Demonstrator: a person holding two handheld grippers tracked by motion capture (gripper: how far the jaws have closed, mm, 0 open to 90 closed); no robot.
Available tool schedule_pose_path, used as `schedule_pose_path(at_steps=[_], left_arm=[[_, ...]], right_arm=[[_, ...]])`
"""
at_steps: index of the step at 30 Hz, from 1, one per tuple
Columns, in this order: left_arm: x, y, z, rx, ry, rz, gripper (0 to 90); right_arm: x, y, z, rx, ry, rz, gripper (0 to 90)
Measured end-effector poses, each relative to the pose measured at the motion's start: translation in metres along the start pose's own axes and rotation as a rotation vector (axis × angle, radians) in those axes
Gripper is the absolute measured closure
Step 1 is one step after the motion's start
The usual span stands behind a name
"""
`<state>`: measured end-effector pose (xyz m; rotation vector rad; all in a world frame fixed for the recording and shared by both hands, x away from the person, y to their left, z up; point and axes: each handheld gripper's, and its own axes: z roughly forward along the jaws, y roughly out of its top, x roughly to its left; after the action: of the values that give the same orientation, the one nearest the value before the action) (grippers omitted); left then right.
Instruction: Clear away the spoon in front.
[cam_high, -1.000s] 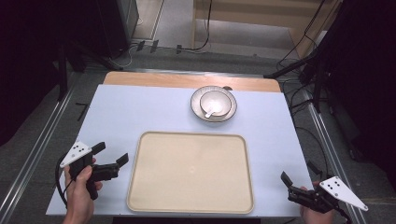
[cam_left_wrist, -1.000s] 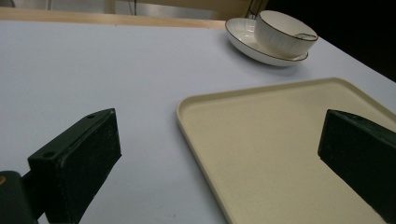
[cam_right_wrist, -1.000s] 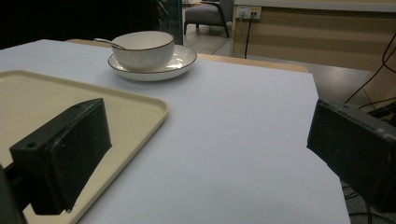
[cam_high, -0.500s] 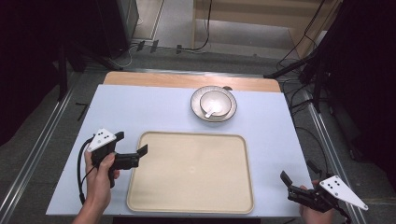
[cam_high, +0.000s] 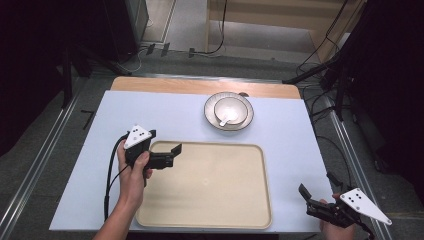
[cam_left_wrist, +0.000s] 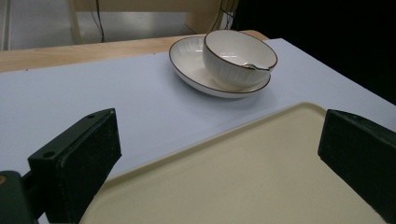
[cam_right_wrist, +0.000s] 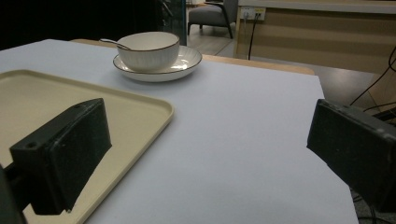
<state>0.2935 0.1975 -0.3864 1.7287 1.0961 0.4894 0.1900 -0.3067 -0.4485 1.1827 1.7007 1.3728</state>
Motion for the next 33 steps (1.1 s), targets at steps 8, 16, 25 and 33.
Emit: schedule_pose_path(at_steps=[8,16,25,33], left_arm=[[-0.013,0.009,0.024,0.014,-0.021,0.012,0.0],[-0.021,0.017,0.045,0.034,-0.034,0.006,0.0],[-0.027,0.023,0.066,0.047,-0.047,0.004,0.0],[-0.034,0.028,0.084,0.066,-0.066,0.019,0.0]], right_arm=[[-0.001,-0.001,0.0,-0.001,0.002,-0.001,0.0],[-0.001,-0.001,0.001,0.004,0.007,-0.001,0.0],[-0.001,-0.001,0.001,0.004,0.008,-0.001,0.0],[-0.002,-0.001,0.001,0.003,0.009,0.001,0.0]])
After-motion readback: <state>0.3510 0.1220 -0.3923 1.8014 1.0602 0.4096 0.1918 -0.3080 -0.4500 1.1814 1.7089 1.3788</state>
